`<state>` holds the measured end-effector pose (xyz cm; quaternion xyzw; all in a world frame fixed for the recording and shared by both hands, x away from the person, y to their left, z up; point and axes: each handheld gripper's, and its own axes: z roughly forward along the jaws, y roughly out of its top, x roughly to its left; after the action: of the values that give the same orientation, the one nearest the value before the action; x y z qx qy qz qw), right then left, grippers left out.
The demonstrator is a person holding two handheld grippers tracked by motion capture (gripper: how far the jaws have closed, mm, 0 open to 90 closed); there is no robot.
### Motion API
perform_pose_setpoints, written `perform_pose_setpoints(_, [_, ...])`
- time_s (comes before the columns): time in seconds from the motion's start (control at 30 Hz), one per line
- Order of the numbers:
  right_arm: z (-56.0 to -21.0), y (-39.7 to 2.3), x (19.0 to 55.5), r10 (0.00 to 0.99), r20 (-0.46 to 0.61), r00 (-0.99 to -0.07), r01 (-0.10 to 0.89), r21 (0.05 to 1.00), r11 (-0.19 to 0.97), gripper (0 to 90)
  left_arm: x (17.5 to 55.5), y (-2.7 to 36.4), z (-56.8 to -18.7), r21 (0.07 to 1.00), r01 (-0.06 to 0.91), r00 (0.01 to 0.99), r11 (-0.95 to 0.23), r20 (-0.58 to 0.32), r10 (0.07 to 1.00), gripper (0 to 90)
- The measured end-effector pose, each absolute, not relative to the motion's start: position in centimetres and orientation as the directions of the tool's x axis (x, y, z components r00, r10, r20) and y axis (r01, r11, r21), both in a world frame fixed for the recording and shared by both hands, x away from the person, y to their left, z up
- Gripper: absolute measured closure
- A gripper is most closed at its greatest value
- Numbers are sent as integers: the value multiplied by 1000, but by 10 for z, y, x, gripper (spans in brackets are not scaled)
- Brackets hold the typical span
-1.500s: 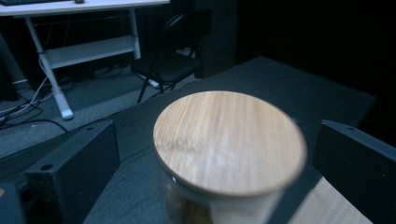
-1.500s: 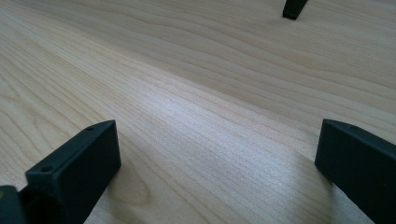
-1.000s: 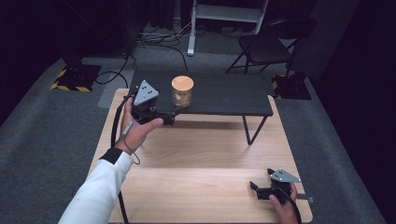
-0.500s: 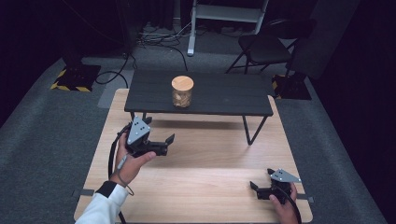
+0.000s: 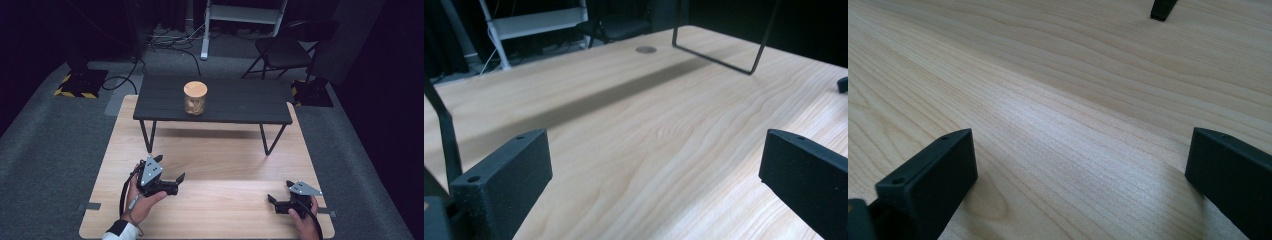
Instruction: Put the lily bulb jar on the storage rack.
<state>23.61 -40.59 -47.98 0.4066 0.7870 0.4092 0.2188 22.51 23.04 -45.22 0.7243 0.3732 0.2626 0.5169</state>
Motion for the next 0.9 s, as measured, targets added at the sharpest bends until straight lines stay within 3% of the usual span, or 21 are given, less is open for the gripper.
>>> perform_pose_setpoints(0.13, [-480, -406, 236, 819, -12, -574, 461, 822, 335, 0, 223, 233, -467, 938, 295, 582, -180, -26, 813, 4])
perform_pose_setpoints(0.3, [-480, -406, 236, 819, -12, -573, 461, 822, 334, 0, 223, 228, -481, 898, 346, 599, -270, 10, 801, 5])
perform_pose_setpoints(0.47, [-480, -406, 236, 819, -12, -574, 461, 822, 334, 0, 223, 225, -492, 873, 408, 582, -266, -25, 813, 10])
perform_pose_setpoints(0.57, [-480, -406, 236, 819, -11, -573, 461, 822, 334, 0, 223, 219, -493, 862, 406, 589, -304, 8, 808, 8])
perform_pose_setpoints(0.9, [-480, -406, 236, 819, -12, -574, 461, 822, 335, 0, 230, 214, -487, 835, 444, 590, -324, -1, 807, 4])
